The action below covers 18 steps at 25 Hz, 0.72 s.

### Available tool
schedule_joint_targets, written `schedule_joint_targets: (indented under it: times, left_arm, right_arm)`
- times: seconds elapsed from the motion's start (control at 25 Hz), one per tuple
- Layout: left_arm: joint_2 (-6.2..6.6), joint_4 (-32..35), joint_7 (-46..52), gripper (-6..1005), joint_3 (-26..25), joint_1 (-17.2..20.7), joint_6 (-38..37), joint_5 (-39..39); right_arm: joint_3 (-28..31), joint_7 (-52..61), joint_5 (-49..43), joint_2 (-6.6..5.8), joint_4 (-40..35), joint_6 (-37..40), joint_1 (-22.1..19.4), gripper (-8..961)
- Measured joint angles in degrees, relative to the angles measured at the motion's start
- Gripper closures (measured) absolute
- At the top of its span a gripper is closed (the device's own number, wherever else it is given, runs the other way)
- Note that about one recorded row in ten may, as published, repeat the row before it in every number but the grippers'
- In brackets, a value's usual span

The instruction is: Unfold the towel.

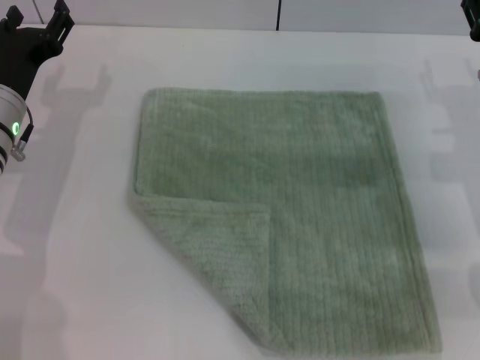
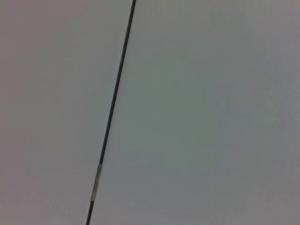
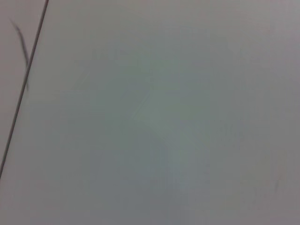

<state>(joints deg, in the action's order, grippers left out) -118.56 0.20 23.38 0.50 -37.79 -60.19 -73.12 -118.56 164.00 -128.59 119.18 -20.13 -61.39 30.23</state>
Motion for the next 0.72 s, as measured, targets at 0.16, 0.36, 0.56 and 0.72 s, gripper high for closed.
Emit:
schedule_joint_targets:
  times: [0.16, 0.36, 0.56, 0.72]
  left_arm:
    - [0.00, 0.0, 0.0, 185, 0.0, 0.1, -0.1, 0.0]
    - [0.00, -0.2, 0.0, 185, 0.0, 0.1, -0.5, 0.0]
    - [0.00, -0.2, 0.0, 185, 0.0, 0.2, -0.6, 0.0]
    - [0.00, -0.2, 0.0, 186, 0.1, 0.2, -0.8, 0.0]
  right_arm:
    - [0.0, 0.0, 0.0, 0.00, 0.0, 0.0, 0.0, 242]
    - [-0.2, 0.0, -0.1, 0.00, 0.1, -0.1, 0.0, 260]
    - [-0.3, 0.0, -0.1, 0.00, 0.1, -0.2, 0.0, 279]
    - [-0.3, 0.0, -0.1, 0.00, 0.0, -0.2, 0.0, 293]
